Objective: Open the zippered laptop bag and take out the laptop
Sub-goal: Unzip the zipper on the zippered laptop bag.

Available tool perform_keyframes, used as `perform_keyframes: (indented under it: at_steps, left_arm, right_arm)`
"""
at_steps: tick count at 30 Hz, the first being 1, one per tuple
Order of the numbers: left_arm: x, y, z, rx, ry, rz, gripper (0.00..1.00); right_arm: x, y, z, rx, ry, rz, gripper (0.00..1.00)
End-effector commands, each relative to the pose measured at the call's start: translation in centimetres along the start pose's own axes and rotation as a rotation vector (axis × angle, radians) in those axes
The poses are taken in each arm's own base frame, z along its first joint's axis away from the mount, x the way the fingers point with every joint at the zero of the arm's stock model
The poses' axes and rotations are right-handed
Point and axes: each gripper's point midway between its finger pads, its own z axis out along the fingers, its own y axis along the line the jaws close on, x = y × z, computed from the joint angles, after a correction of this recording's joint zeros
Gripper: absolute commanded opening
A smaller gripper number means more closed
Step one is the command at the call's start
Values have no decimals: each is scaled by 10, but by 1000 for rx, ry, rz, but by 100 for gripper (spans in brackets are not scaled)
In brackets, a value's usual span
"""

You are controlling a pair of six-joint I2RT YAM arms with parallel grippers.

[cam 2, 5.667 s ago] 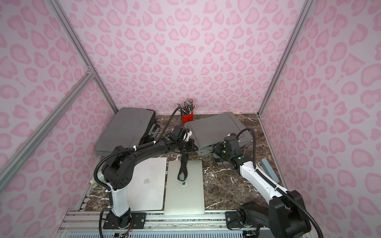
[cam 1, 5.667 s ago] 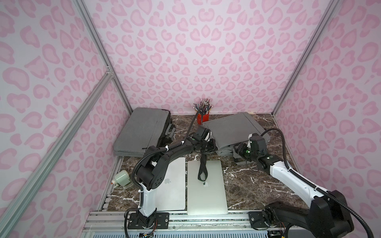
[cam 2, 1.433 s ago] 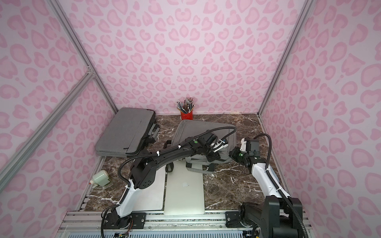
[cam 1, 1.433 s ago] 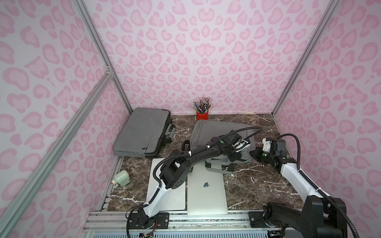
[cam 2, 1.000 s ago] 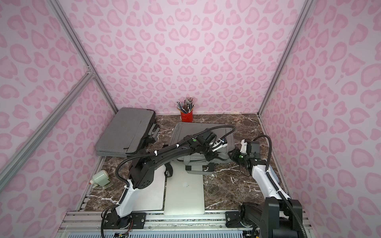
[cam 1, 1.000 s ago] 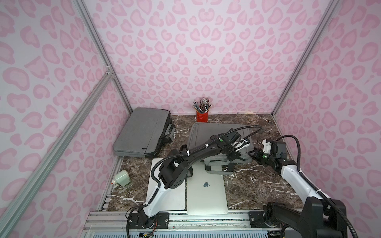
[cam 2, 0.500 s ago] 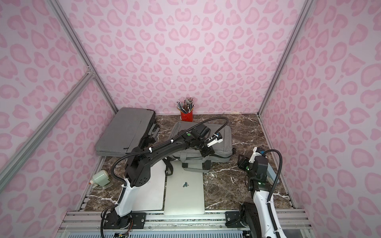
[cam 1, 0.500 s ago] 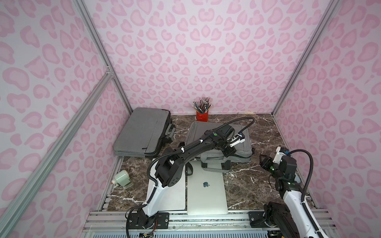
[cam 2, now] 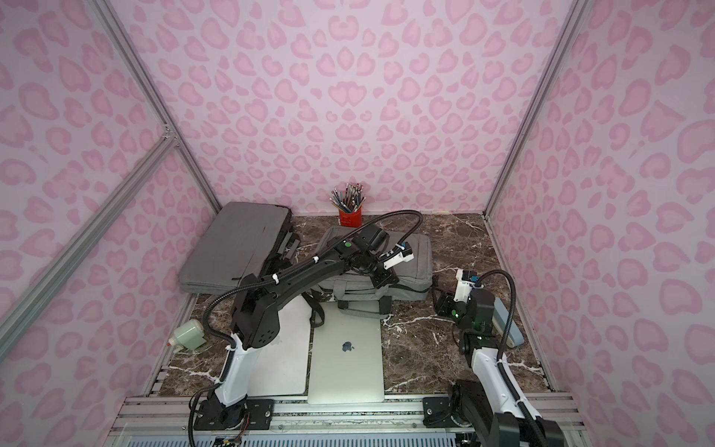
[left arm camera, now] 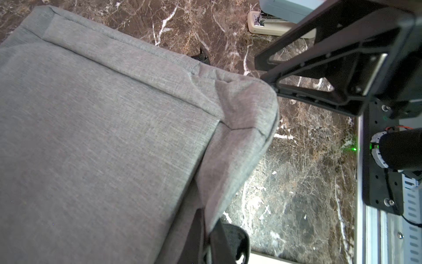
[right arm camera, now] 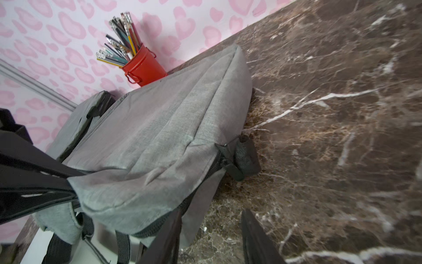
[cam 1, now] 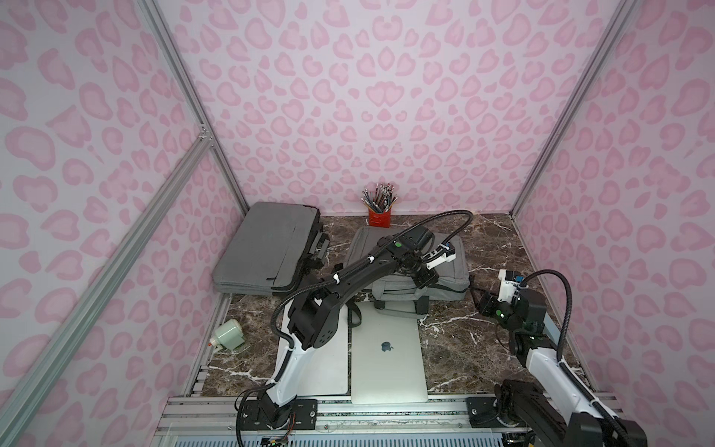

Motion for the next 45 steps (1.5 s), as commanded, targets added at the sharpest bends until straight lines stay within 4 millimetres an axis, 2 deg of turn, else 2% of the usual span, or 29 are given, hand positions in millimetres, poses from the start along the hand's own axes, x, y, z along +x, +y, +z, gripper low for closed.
perform_keyframes:
  at_steps: [1, 5, 9, 16, 19, 27, 38, 45]
  left_arm:
    - [-13, -7, -12, 38, -48, 47, 2]
    - [-11, -2, -15, 46, -48, 36, 2]
    - [-14, -1, -19, 54, -62, 32, 2]
    - [-13, 1, -20, 74, -60, 20, 2]
    - [-13, 2, -20, 74, -57, 18, 2]
    - [-11, 1, -19, 84, -51, 15, 2]
    - [-8, 3, -16, 96, -49, -12, 2]
    - [-5, 6, -15, 98, -43, -26, 2]
  right_arm:
    - [-6, 12, 8, -92, 35, -60, 42]
    - [-3, 6, 21, -141, 119, -29, 39]
    - [10, 1, 29, -189, 197, -8, 33]
    - [18, 3, 32, -223, 219, -1, 32]
    - [19, -3, 36, -205, 237, 11, 33]
    - [12, -2, 43, -221, 248, -10, 36]
    - [12, 17, 46, -352, 297, -15, 35]
    - [18, 15, 45, -348, 317, 4, 31]
